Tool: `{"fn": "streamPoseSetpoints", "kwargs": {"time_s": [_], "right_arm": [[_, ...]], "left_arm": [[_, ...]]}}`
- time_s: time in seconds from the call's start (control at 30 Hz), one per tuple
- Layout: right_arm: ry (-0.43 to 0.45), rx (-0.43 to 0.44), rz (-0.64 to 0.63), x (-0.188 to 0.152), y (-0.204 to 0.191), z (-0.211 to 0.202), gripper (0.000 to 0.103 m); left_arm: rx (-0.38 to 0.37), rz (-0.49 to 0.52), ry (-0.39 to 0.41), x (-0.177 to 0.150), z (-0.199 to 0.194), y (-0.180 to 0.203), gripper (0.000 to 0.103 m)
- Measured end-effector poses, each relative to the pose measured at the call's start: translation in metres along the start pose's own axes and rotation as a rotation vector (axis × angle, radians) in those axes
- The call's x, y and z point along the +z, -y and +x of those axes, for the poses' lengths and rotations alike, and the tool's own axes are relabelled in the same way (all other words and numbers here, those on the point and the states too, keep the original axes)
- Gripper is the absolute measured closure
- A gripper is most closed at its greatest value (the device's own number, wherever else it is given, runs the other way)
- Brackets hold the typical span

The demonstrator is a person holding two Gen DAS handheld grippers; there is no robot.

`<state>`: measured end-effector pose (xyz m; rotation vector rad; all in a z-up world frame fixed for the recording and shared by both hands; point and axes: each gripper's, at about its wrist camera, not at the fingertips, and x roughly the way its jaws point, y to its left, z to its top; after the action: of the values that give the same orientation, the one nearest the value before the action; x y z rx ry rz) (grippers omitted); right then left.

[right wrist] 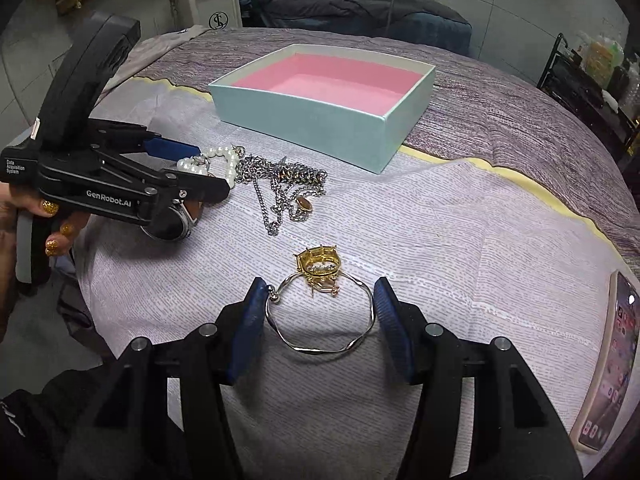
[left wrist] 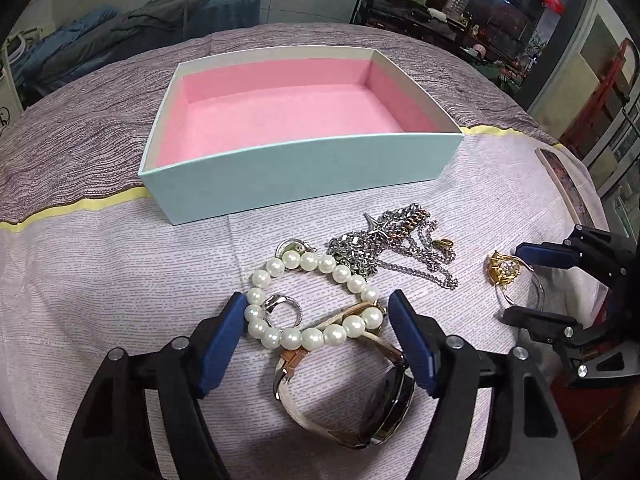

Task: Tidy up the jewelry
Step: 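Close the left tool on the pearl bracelet while the right tool grasps the gold ring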

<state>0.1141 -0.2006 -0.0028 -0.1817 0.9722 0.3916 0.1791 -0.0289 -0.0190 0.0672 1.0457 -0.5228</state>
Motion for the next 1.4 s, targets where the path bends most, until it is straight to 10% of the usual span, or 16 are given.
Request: {"fn": "streamPoseSetpoints", "kwargs": {"time_s": [0.43, 0.7, 1.13, 1.2, 1.4], "right_arm": [[0.048, 0.051, 0.042, -0.004, 0.002, -0.008, 0.047], [0.043, 0.049, 0.033, -0.008, 0.001, -0.007, 0.047], [0.090, 0.096, 0.015, -0.006, 0.001, -0.018, 0.048], [0.124, 0.109, -0.005, -0.003, -0.002, -0.023, 0.083], [0.141, 0.069, -0.043, 0.007, -0.013, -0.018, 0.083]], "left_arm": [[-0.072, -0.082, 0.044, -0.001, -0.017, -0.011, 0.062], [-0.069, -0.091, 0.060, -0.003, -0.022, -0.014, 0.030], [-0.077, -0.135, -0.027, -0.014, -0.020, -0.044, 0.075], [-0.106, -0.143, -0.026, -0.013, -0.019, -0.044, 0.086], [-0.095, -0.134, -0.003, -0.009, -0.015, -0.035, 0.094]]}}
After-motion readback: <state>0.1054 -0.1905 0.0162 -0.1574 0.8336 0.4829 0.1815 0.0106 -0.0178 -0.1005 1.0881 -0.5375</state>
